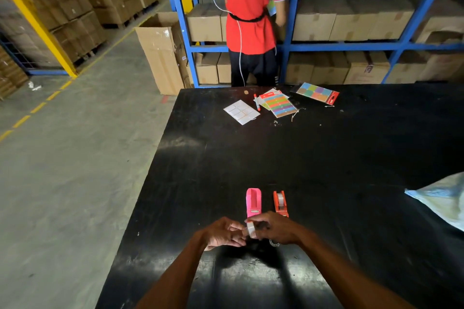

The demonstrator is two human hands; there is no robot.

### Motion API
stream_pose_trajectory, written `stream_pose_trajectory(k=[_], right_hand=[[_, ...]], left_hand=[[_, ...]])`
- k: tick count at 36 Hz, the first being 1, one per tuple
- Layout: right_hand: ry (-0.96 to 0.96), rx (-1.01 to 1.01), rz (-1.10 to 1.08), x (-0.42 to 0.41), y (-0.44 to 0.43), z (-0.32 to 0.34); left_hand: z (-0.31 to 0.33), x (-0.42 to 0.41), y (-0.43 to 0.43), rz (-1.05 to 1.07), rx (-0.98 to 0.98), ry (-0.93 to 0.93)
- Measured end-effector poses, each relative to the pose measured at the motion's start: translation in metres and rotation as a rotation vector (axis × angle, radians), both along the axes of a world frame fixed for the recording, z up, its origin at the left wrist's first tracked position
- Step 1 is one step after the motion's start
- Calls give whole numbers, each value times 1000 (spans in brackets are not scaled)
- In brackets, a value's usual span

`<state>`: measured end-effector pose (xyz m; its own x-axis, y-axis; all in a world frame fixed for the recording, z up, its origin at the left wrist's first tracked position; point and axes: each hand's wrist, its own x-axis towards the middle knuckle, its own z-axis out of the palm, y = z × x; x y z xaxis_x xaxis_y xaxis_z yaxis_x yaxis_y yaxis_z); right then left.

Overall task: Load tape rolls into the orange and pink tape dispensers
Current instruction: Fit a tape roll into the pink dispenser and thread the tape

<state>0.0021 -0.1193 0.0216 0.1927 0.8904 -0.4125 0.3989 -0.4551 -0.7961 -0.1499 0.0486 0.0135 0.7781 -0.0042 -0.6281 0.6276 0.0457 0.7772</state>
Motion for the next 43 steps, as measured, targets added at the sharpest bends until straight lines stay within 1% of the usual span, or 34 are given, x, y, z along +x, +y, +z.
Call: stream_pose_trajectory(k=[6,11,15,17,19,23,25,28,30,34,36,43], right_hand=[[108,-44,-34,-3,-5,7],[110,-70,-44,-8,-3,11],[86,-41,-74,-8,-3,11],[68,-24,-116,-5,-2,5],[16,4,-160,-3,-1,-2],[-183,56,-249,-4,4,-6],[-261,62,-258,-5,7,-5],[-355,77,-246,-8,6,-8],[-412,91,-244,-11,7,-10],[-503,122,-254,-16,10,-11],[-534,123,-257,-17,11,-11],[-536,75,-233,-20,10,-16]], left_hand=[[9,1,-2,-9,0,-25],[13,5,-8,-35,22,-32],[11,6,-10,11,34,-56],[8,7,-11,70,19,-68],[7,10,-12,141,-8,-79],[11,19,-15,295,-101,-48],[15,25,-17,326,-124,-22],[19,34,-20,334,-55,-28],[16,39,-21,377,8,-46],[4,46,-24,440,136,-47],[2,48,-25,455,165,-38],[-6,44,-22,373,127,-8]])
